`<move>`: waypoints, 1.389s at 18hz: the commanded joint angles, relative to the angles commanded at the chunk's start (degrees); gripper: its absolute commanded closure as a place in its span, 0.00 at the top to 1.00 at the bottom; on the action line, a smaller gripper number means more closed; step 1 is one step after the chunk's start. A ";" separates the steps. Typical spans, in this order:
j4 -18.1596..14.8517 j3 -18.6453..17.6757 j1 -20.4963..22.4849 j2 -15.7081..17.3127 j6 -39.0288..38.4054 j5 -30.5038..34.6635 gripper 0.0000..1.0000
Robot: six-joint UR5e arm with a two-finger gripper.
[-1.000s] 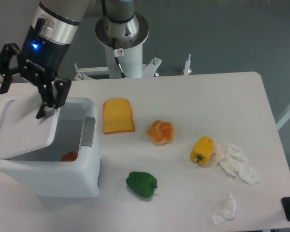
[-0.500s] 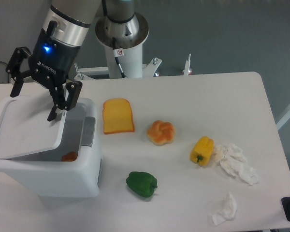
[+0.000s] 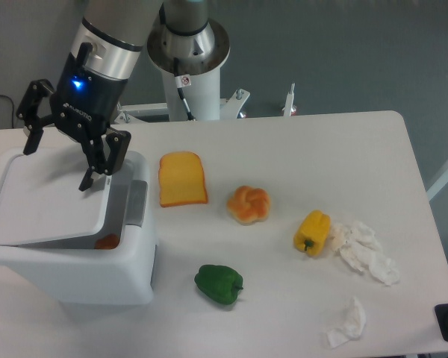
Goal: Close the trash can
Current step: 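Press the lid down onto the trash can rim with the gripper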
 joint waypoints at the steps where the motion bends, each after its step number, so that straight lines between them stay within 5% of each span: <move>1: 0.00 -0.17 0.09 0.00 0.00 0.00 1.00; 25: -0.18 -2.02 0.88 -1.32 0.00 1.23 1.00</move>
